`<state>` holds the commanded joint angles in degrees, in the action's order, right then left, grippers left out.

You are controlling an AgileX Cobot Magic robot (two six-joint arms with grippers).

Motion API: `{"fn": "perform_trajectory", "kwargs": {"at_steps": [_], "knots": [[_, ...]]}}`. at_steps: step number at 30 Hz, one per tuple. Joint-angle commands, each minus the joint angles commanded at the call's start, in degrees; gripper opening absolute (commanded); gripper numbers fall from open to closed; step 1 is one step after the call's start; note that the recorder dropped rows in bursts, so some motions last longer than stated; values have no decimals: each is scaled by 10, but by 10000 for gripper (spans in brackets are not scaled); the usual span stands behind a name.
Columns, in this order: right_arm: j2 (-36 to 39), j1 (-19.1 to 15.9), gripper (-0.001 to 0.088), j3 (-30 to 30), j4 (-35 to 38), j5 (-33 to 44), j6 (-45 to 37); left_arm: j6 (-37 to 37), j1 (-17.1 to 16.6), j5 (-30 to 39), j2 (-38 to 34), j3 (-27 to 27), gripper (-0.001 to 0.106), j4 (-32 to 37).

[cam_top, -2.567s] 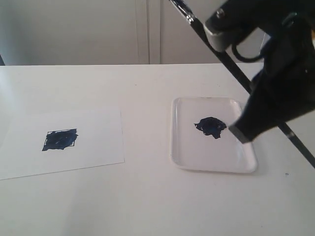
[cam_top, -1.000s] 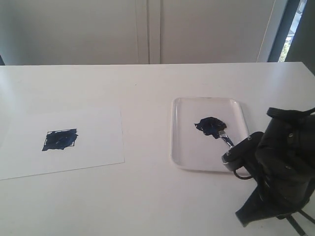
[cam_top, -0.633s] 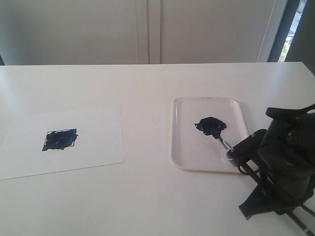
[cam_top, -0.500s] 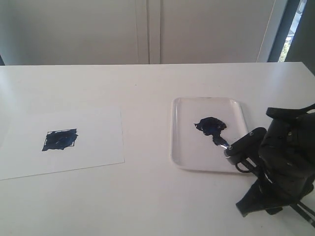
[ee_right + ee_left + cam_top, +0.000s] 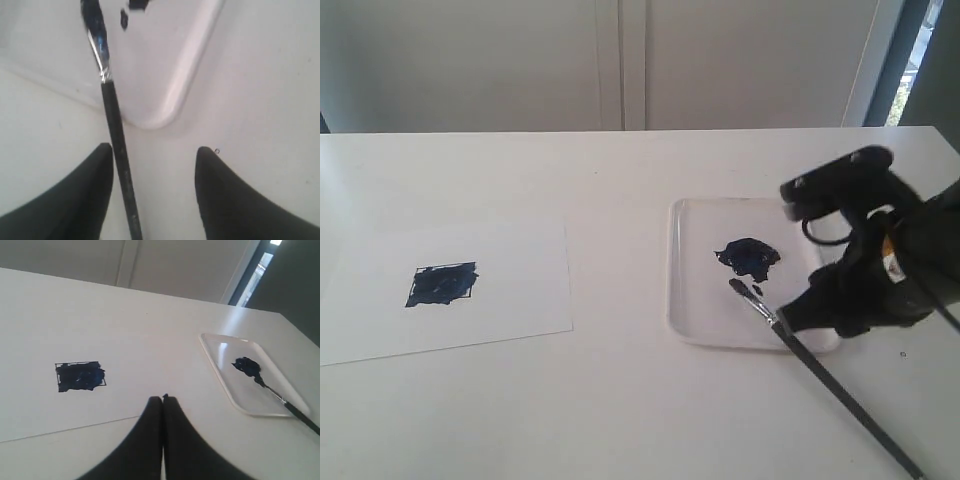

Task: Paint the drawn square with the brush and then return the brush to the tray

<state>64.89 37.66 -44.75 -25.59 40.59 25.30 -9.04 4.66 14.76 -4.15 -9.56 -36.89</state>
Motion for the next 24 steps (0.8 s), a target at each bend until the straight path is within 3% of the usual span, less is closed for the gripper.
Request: {"fn": "perform_trajectory", "kwargs": {"at_steps": [3, 6, 8, 10, 14, 17, 20, 24], "knots": [[-52, 0, 487, 0, 53, 8, -29, 0, 0, -29, -8, 32, 0, -17], [-36, 2, 396, 21, 256, 23, -199, 0, 0, -28, -9, 39, 0, -39], [-15, 6, 335, 37, 316, -5, -253, -5, 0, -26, -9, 39, 0, -40], [12, 6, 272, 48, 317, -37, -253, -14, 0, -23, -9, 39, 0, -43], [80, 6, 271, 49, 337, -30, -323, -15, 0, -23, -9, 39, 0, -43], [127, 6, 340, 49, 343, -48, -362, -15, 0, -23, -9, 39, 0, -43], [146, 9, 418, 49, 394, -45, -416, -16, 0, -23, -9, 39, 0, -43], [165, 33, 429, 49, 385, -63, -431, -16, 0, -23, -9, 39, 0, -43]]}}
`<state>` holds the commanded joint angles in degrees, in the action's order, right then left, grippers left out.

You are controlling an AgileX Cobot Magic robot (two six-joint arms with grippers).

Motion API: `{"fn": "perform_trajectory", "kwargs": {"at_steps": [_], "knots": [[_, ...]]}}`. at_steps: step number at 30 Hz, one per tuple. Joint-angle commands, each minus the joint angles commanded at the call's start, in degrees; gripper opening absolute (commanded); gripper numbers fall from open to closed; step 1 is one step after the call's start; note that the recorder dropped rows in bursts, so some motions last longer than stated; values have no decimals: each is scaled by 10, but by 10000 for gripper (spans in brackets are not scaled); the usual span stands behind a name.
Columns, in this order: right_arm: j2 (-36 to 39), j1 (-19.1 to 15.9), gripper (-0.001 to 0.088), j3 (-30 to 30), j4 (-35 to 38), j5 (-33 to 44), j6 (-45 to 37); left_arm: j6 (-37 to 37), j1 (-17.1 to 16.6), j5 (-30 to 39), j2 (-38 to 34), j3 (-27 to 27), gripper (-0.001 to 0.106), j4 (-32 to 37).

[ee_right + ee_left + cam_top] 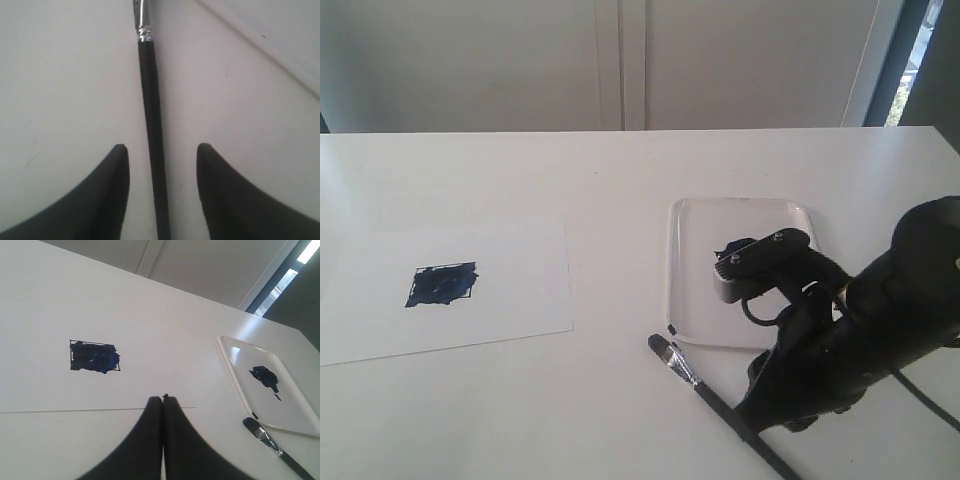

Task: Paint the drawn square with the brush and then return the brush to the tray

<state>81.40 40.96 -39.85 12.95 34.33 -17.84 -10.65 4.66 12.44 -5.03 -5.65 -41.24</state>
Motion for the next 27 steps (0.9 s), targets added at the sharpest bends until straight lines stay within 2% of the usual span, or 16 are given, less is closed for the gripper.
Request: {"fn": "perform_trajectory", "kwargs": {"at_steps": [5, 9, 12, 18, 27], "knots": [[47, 27, 429, 0, -17, -15, 9, -1, 0, 0, 0, 0, 0, -1], [76, 50, 429, 0, -92, -26, 97, -1, 0, 0, 0, 0, 0, -2], [89, 65, 429, 0, -114, -29, 110, -1, 0, -1, 0, 0, 0, -2], [107, 70, 386, 0, -156, -24, 163, -3, 0, -2, 0, 0, 0, -2], [137, 70, 259, 0, -156, -22, 166, -3, 0, -4, 0, 0, 0, -2]]}}
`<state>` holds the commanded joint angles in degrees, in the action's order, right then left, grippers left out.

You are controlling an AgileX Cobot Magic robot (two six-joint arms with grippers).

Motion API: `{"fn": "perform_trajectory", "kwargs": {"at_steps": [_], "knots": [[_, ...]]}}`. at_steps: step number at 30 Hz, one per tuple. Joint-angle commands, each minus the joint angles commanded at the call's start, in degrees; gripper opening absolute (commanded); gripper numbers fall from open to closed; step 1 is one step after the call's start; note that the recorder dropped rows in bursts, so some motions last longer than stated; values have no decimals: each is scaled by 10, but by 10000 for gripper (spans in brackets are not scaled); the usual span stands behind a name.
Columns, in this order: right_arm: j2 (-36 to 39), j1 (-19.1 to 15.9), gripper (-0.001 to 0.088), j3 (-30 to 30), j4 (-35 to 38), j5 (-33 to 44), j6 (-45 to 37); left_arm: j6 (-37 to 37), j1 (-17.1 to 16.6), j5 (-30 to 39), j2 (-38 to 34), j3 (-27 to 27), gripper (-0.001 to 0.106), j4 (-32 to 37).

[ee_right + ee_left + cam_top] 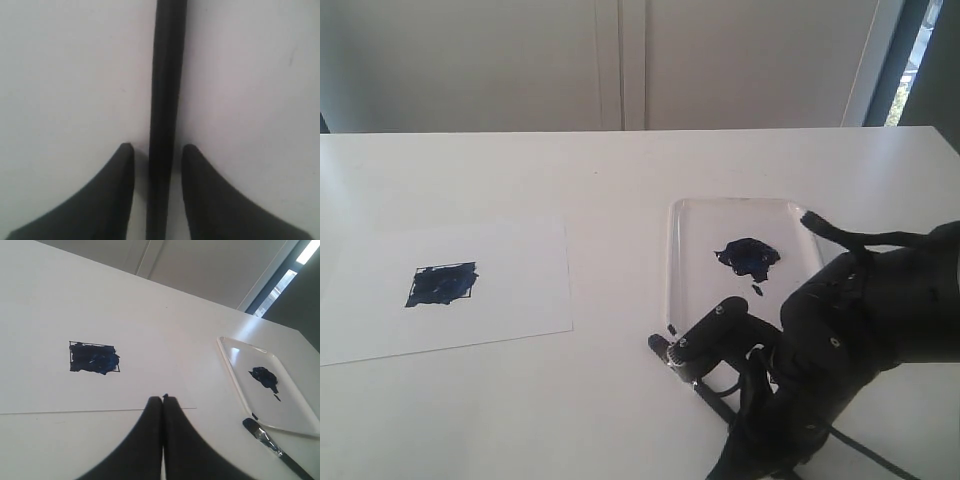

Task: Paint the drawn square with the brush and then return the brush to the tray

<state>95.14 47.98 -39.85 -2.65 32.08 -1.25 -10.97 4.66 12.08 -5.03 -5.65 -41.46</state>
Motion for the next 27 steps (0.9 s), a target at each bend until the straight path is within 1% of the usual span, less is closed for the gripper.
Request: {"fn": "perform_trajectory", "kwargs": {"at_steps": [2, 5, 6, 13, 22, 24, 25, 27], "knots": [[3, 0, 193, 0, 0, 0, 2, 0, 0, 0, 0, 0, 0, 0], [4, 0, 20, 0, 0, 0, 2, 0, 0, 0, 0, 0, 0, 0], [4, 0, -1, 0, 0, -2, 2, 0, 0, 0, 0, 0, 0, 0], [-11, 0, 0, -1, 18, -8, 0, 0, 0, 0, 0, 0, 0, 0], [-89, 0, 0, -2, 20, -1, 0, -5, 0, 0, 0, 0, 0, 0], [-99, 0, 0, -3, 1, 7, 5, -5, 0, 0, 0, 0, 0, 0], [-101, 0, 0, -8, -26, 17, 29, -5, 0, 0, 0, 0, 0, 0], [-101, 0, 0, -19, -111, 46, 83, -5, 0, 0, 0, 0, 0, 0]]}}
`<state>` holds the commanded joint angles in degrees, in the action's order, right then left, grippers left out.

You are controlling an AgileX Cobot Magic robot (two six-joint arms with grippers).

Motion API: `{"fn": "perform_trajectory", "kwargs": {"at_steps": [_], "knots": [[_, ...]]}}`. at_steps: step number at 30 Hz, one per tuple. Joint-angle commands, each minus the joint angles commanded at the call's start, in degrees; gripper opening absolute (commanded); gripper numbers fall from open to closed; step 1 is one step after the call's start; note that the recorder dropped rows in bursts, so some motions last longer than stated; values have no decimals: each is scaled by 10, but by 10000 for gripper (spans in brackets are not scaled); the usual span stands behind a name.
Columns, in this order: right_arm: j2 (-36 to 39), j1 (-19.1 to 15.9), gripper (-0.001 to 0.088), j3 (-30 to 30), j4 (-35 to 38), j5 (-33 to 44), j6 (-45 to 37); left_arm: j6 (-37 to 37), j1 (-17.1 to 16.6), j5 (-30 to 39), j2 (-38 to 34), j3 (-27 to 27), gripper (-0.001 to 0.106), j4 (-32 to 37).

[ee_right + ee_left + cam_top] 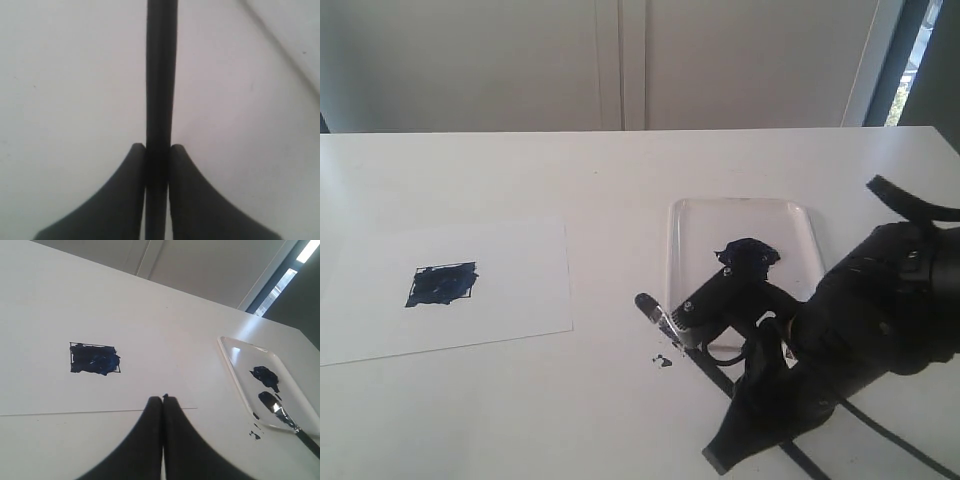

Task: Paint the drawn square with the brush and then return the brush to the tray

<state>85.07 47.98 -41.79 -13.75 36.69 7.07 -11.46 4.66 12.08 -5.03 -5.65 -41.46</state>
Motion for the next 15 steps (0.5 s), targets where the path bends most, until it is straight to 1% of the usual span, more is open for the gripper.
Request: {"fn": "perform_trajectory", "kwargs": {"at_steps": [3, 6, 10, 15], "knots": [[1, 0, 0, -21, -146, 41, 75, 0, 0, 0, 0, 0, 0, 0], [3, -1, 0, -45, -235, 78, 99, 0, 0, 0, 0, 0, 0, 0], [19, -24, 0, -73, -291, 90, 99, 0, 0, 0, 0, 0, 0, 0], [71, -59, 0, -99, -342, 100, 97, -1, 0, 0, 0, 0, 0, -1]]}}
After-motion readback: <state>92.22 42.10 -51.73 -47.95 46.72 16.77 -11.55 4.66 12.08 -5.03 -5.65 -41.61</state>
